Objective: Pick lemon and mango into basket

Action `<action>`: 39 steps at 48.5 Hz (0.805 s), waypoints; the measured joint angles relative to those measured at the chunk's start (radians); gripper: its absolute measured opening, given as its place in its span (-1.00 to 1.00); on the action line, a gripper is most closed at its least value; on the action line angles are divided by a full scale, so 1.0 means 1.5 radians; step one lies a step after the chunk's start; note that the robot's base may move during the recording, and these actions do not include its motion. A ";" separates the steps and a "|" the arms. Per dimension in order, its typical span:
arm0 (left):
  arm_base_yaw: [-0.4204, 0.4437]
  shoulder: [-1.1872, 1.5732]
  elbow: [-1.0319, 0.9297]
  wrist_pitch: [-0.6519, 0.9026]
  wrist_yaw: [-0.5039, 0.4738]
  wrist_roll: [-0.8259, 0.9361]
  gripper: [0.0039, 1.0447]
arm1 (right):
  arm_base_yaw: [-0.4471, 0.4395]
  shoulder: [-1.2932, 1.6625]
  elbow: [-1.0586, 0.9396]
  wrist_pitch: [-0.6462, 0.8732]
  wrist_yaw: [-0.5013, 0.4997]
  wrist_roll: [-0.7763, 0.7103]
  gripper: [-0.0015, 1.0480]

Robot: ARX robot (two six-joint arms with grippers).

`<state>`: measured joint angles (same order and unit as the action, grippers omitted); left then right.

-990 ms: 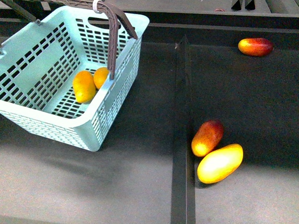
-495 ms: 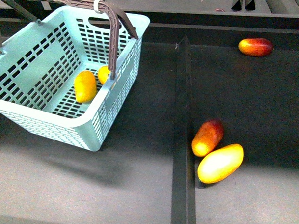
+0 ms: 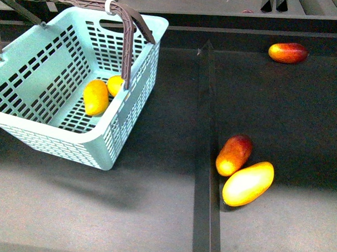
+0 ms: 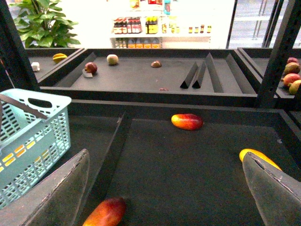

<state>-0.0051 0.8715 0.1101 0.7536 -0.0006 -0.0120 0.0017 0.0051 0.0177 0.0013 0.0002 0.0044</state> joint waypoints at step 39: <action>0.001 -0.329 -0.063 -0.251 0.001 0.001 -0.95 | 0.000 0.000 0.000 0.000 0.000 0.000 0.83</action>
<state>-0.0036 0.3786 0.0151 0.3767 0.0002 -0.0109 0.0017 0.0051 0.0177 0.0013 0.0002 0.0040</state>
